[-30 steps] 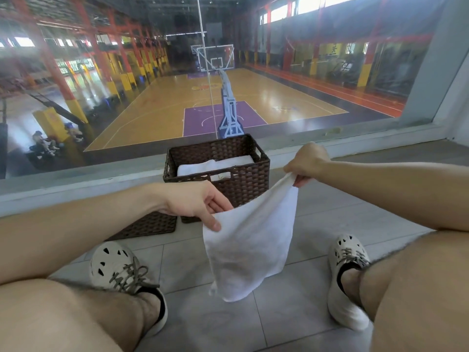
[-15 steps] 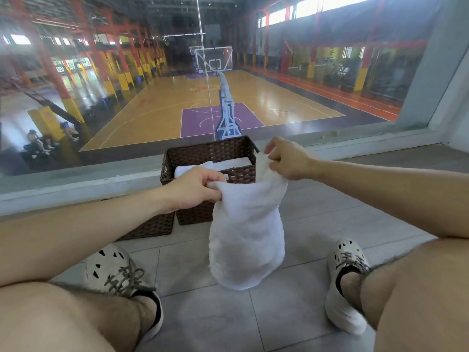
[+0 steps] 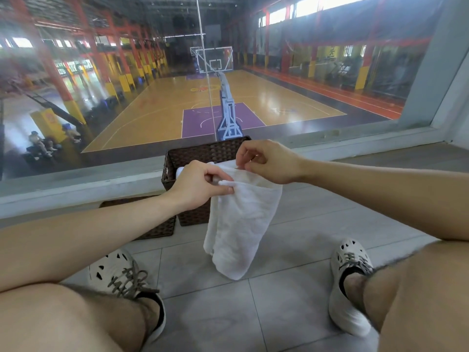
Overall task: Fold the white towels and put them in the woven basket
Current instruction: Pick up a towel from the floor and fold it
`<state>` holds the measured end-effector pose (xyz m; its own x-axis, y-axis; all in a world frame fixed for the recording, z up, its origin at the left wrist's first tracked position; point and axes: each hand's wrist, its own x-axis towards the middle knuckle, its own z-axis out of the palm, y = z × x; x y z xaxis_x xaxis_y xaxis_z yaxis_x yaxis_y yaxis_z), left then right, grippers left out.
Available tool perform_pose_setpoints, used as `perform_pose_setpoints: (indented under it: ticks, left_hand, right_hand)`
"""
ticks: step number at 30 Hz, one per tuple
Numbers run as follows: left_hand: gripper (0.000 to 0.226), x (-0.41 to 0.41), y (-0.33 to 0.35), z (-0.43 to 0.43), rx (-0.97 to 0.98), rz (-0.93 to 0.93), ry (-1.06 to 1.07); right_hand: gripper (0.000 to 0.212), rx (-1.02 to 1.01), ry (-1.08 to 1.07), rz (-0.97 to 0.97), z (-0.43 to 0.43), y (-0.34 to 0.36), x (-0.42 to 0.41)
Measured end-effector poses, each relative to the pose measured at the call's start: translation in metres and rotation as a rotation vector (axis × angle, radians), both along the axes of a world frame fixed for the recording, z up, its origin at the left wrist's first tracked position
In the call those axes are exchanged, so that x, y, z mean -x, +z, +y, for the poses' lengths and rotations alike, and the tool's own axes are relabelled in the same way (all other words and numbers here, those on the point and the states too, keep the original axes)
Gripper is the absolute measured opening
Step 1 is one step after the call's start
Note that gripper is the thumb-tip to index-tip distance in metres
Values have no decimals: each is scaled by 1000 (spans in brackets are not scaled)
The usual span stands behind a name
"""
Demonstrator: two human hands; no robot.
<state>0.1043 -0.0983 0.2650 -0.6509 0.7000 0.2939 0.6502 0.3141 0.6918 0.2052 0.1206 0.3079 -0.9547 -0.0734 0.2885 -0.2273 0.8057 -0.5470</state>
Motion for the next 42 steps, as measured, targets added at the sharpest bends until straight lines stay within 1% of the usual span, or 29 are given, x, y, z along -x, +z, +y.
perform_pose_setpoints:
  ticks: [2,4,5,7,8,9,11,12,13,14,15,17,18,19,20,21,23,25,26,27,28,30,31,33,34,35,37,39,42]
  left_hand:
    - [14,4,-1,-2,-13,-33,15]
    - [14,6,-3,-4,-11,-37,11]
    - [13,6,-3,-6,-4,-31,11]
    - [12,4,-2,-7,6,-15,-2]
    - [11,2,1,-8,3,-9,-18]
    - [11,-2,4,-8,5,0,-35]
    - [14,-8,11,-8,-3,37,-65]
    - [20,-9,14,-7,-18,58,-68]
    - [29,-11,17,-7,-34,62,-64]
    - [41,-7,18,-8,-47,32,-51]
    - [55,-2,21,-11,-42,-24,-41]
    - [74,13,16,-21,65,-117,-36]
    - [74,18,9,-26,133,-183,-82]
    - [68,22,-5,-31,190,-274,-141]
    - [63,25,-22,-34,232,-360,-181]
    - [63,26,-40,-37,255,-400,-181]
    - [54,33,-66,-41,251,-408,-128]
    - [31,53,-75,-41,248,-409,-80]
    - [22,64,-74,-39,246,-411,-68]
    - [21,75,-73,-36,247,-391,-55]
    - [26,87,-74,-33,266,-349,-34]
    - [24,106,-89,-25,371,-236,23]
    - [22,111,-105,-20,459,-155,50]
    - [28,116,-151,-15,629,82,98]
    - [32,115,-178,-15,663,177,120]
    - [33,110,-205,-18,657,223,147]
    - [33,98,-256,-32,641,172,194]
    - [37,88,-296,-51,671,89,191]
    - [66,85,-327,-75,783,-53,160]
  right_hand:
    - [5,-98,13,-163,3,2,-7]
    - [32,-251,-29,-354,5,-5,-12]
    - [40,-347,-61,-361,6,-11,-12]
    - [39,-438,-91,-248,4,-19,-12]
    - [35,-406,-103,-202,3,-19,-11]
    - [41,-335,-121,-184,1,-16,-12]
    - [81,-242,-113,-231,-10,-7,-11]
    - [86,-260,-86,-242,-13,-8,-6]
    - [68,-321,-63,-226,-18,-8,-1]
    - [43,-381,-46,-196,-22,-9,3]
    - [31,-406,-45,-155,-25,-6,7]
    - [29,-382,-20,-105,-30,6,11]
    - [25,-395,16,-55,-33,12,13]
    - [22,-419,54,-23,-38,17,15]
    - [21,-427,89,0,-40,21,18]
    - [22,-412,100,10,-41,22,23]
    - [25,-350,61,35,-35,21,33]
    - [30,-214,-50,43,-15,7,43]
    - [32,-110,-129,16,-2,-6,46]
    - [34,16,-212,-39,12,-23,46]
    - [35,151,-290,-107,25,-47,47]
    - [35,337,-417,-237,45,-109,44]
    - [37,387,-474,-301,51,-145,41]
    - [43,420,-597,-442,60,-223,30]
    - [43,394,-649,-521,64,-263,24]
    - [40,351,-686,-600,69,-301,17]
    - [34,262,-744,-721,77,-360,3]
    - [36,230,-815,-711,81,-390,-8]
    - [40,201,-882,-639,78,-401,-13]
